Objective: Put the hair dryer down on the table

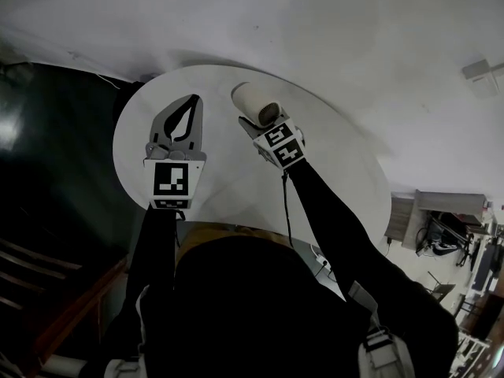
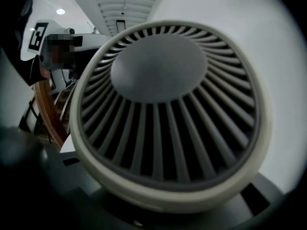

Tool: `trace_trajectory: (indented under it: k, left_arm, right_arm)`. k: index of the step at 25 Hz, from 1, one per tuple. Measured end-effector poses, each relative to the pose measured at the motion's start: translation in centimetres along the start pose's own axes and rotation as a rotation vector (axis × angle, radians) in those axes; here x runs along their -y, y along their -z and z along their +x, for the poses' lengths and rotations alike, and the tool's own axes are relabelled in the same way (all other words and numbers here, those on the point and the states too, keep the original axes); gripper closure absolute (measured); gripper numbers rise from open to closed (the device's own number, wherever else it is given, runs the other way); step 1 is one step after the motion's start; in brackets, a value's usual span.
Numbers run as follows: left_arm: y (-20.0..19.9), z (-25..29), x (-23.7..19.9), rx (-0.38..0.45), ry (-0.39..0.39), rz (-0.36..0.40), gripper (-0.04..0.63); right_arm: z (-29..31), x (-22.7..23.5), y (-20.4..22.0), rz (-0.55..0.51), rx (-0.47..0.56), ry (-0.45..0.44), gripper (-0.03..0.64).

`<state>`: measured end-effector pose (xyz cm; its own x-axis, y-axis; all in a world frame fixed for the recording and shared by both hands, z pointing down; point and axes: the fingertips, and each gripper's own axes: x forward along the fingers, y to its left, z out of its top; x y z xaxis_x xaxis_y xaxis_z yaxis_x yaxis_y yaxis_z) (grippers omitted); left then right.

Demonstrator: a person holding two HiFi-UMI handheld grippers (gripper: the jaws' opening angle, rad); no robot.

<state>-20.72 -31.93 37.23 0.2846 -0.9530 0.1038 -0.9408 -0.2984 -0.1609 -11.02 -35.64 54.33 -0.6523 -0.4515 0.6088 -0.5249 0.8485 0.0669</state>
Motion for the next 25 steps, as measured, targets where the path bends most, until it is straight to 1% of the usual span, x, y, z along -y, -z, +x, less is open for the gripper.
trace_trajectory:
  k: [5,15,17,20,25]
  left_arm:
    - [0.7,0.2,-1.1,0.004,0.011,-0.012,0.578]
    - [2.2,0.7,-2.5,-0.023,0.029,-0.036,0.578]
    - [2.6,0.8,-2.8,-0.030,0.036,-0.030,0.578]
    - [3.0,0.7,-3.4,-0.040,0.041,-0.031,0.578]
    - [3.4,0.8,-4.3,-0.036,0.049,-0.027,0.578]
  right_arm:
    - [3.0,-0.6,1.8,-0.077,-0.128,-0.074,0.420]
    - [7.5,-1.0,8.0,-0.153,-0.395,-0.185,0.420]
    - [8.2,-0.9,9.0,-0.165,-0.448,-0.193,0.420]
    - [9.2,-0.9,9.8,-0.188,-0.503,-0.197,0.420]
    - [10.1,-1.2,11.0,-0.256,-0.607,-0.212,0.420]
